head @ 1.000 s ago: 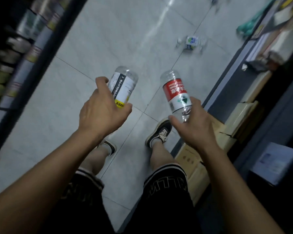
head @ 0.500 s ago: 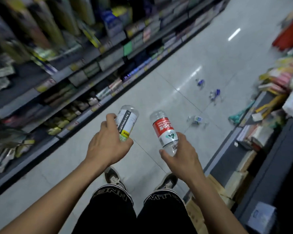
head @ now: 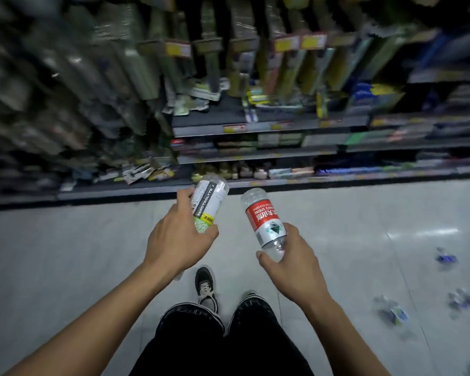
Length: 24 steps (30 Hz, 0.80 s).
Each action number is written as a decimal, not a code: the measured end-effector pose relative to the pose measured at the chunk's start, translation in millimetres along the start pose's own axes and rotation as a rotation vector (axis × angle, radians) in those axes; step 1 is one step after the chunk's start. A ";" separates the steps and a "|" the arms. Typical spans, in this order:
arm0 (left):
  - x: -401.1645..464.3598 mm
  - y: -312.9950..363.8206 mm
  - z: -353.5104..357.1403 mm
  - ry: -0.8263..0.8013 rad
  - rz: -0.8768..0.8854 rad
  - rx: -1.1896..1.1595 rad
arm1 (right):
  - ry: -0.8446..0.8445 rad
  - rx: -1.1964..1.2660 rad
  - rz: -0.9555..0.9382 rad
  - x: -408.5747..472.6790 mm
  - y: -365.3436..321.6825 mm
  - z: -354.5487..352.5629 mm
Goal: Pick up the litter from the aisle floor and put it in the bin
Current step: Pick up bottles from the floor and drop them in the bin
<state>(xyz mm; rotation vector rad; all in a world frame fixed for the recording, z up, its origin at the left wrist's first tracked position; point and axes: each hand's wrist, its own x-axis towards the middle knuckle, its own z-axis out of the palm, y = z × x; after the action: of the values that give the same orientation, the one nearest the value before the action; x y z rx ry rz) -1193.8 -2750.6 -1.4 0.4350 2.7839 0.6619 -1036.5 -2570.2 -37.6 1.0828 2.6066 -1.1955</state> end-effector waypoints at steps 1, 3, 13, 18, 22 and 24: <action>-5.7 -10.9 -5.6 0.024 -0.044 -0.013 | -0.034 -0.016 -0.041 5.7 -7.9 4.0; -17.3 -32.4 -16.6 0.079 -0.126 -0.049 | -0.097 -0.059 -0.122 14.8 -24.2 13.4; -84.8 -147.0 -73.2 0.383 -0.532 -0.156 | -0.357 -0.241 -0.496 17.0 -132.2 85.0; -117.8 -211.6 -100.7 0.490 -0.692 -0.223 | -0.441 -0.301 -0.636 7.1 -196.7 140.3; -142.2 -255.3 -118.6 0.551 -0.797 -0.222 | -0.496 -0.364 -0.748 -5.6 -241.8 187.0; -155.6 -273.0 -125.4 0.574 -0.851 -0.233 | -0.538 -0.393 -0.792 -13.0 -261.8 208.1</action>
<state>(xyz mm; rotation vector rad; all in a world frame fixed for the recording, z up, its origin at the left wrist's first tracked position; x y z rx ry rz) -1150.2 -3086.1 5.1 -1.0840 2.8953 0.9493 -1235.4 -2838.1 -11.1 -0.3477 2.6579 -0.8081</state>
